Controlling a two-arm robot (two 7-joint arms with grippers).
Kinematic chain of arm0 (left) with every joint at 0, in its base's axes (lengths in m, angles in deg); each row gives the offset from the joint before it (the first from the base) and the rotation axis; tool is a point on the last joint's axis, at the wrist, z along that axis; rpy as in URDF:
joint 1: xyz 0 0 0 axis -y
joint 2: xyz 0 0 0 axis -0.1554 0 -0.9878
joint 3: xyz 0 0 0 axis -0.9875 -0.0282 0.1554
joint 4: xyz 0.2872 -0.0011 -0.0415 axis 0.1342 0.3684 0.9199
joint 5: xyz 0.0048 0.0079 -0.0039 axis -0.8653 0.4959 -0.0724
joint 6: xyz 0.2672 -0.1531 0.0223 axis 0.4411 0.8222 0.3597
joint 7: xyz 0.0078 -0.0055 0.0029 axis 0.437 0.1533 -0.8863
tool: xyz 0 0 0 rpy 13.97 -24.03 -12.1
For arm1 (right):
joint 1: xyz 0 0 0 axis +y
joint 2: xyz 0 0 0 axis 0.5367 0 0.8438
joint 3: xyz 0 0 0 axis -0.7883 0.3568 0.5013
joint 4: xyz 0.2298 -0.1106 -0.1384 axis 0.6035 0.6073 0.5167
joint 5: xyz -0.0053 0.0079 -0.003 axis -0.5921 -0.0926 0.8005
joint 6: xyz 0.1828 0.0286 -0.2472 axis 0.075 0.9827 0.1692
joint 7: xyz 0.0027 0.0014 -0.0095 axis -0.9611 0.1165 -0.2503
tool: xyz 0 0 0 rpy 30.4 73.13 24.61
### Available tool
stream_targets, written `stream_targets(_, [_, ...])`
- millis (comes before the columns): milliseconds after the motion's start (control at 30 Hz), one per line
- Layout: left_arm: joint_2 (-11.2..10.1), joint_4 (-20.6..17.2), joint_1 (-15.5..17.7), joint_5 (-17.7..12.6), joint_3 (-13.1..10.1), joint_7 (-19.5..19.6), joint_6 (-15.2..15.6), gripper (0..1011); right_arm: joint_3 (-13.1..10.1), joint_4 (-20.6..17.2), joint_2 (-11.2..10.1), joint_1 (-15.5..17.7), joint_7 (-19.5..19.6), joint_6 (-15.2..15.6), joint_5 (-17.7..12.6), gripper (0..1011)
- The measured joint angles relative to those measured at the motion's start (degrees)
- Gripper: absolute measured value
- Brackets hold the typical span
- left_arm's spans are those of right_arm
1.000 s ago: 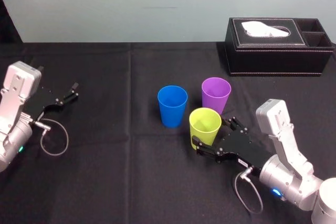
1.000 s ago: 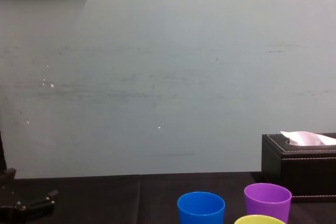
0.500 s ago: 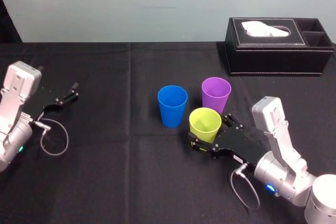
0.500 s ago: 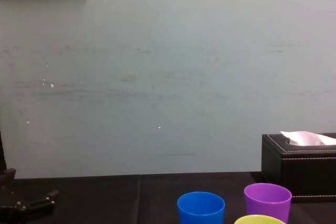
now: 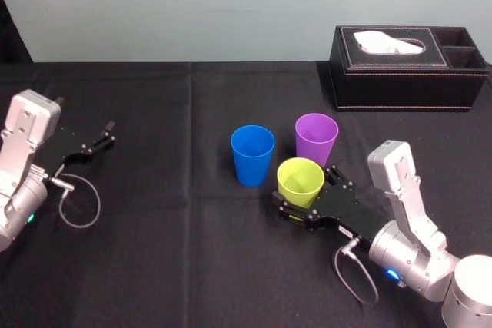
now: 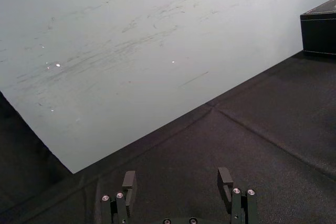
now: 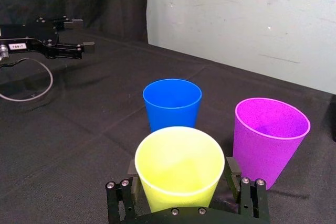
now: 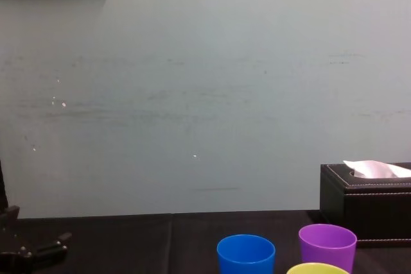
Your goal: Stack the three plastic cups sequentially using one hand.
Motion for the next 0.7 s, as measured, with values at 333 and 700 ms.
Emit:
stream_targets(333, [0.0,0.0,0.0,0.0,0.0,0.0,0.0,1011,0.1,-0.1,-0.1,0.0,0.0,0.0,0.0,842])
stream_targets(700, [0.0,0.0,0.0,0.0,0.0,0.0,0.0,1011,0.2,-0.2,-0.2,0.0,0.0,0.0,0.0,734])
